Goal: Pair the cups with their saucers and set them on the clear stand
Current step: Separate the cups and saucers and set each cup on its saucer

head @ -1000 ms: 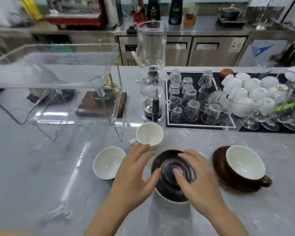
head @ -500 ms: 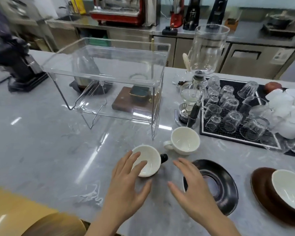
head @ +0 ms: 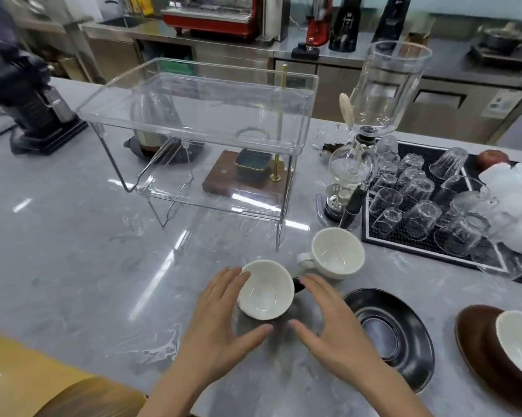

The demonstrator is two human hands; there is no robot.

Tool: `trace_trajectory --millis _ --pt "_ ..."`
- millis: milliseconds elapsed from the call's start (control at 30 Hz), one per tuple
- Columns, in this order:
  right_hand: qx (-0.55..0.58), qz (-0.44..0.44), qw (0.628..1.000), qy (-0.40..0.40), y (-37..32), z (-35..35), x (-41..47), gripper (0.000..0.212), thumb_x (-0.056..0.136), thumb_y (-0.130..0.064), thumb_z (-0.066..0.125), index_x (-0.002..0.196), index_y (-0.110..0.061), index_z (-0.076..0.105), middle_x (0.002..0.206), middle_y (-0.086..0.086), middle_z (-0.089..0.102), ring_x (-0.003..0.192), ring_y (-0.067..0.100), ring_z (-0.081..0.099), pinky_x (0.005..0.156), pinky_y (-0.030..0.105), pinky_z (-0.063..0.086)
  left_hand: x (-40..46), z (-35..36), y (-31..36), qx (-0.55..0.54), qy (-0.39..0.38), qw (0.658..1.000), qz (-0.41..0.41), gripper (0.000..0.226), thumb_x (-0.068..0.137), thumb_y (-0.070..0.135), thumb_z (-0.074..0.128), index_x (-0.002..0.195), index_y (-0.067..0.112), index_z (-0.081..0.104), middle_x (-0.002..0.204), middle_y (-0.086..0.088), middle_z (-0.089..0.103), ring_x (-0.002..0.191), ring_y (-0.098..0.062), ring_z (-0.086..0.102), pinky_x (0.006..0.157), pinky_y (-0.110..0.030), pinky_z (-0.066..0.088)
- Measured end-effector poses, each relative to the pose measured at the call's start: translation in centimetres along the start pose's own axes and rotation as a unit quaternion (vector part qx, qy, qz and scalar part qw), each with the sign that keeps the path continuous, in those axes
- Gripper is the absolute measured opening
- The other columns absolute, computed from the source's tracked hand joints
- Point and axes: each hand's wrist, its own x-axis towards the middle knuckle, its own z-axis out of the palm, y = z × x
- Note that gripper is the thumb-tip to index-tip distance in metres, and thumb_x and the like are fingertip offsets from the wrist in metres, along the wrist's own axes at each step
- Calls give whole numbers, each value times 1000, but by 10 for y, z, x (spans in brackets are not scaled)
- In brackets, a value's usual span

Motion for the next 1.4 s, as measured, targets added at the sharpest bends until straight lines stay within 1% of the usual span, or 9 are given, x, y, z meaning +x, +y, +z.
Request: trace_trajectory --millis 167,333,467,567,667,800,1133,1300,1400 --pt "4 1 1000 -28 0 -1 16 80 82 -43 69 149 -28 29 147 -26 21 136 -15 13 102 -4 1 12 0 0 -16 -48 998 -23 109 59 72 78 149 42 25 153 25 26 148 -2 23 121 -28 23" --pt "48 -25 997 -50 -1 -2 24 68 78 -34 71 138 -32 37 134 -27 38 113 -30 31 95 -2 26 21 2 0 -63 -47 997 -12 97 55 68 83 133 58 27 140 44 26 132 23 23 108 -5 20" --pt "40 -22 998 -48 4 1 28 69 81 -27 67 143 -22 39 137 -23 37 113 -37 21 94 -7 17 22 5 -5 -86 -42 993 -63 117 50 71 85 149 41 30 153 25 35 140 1 33 117 -29 31" --pt "45 -21 999 -20 9 5 29 61 84 -11 64 141 -21 45 129 -40 29 115 -37 21 95 -7 17 25 6 -7 -104 -62 991 -56 104 51 69 88 141 43 42 141 22 53 131 -6 51 107 -41 46" --pt "57 -14 998 29 11 8 33 47 87 -1 57 128 -25 58 119 -38 48 114 -20 44 99 12 41 25 3 -2 -116 -51 991 -45 95 52 60 93 134 49 47 131 26 58 123 -1 55 101 -30 48" --pt "55 -18 995 76 13 13 39 30 86 -5 50 105 -22 67 103 -10 68 95 11 63 79 39 56 23 -3 1 -133 -40 990 -37 88 48 43 99 119 60 51 122 33 61 114 8 58 87 -5 40" --pt "104 -21 984 144 13 6 29 27 82 -4 58 99 -16 75 88 -9 73 76 1 63 67 10 48 19 -11 9 -171 -33 983 -48 98 41 42 100 115 77 46 124 46 54 117 18 51 90 0 39" --pt "140 -26 971 190 16 0 16 36 81 7 66 98 -23 76 91 -14 72 73 5 67 67 21 55 18 -9 18 -187 -41 980 -50 105 36 54 98 131 54 53 132 41 54 125 14 49 103 -16 41" --pt "155 -19 964 215 18 -5 8 43 79 16 67 95 -23 75 88 -16 72 73 7 68 68 21 56 19 -9 27 -191 -46 979 -47 105 34 55 98 128 58 52 135 37 54 126 17 47 104 -17 39"
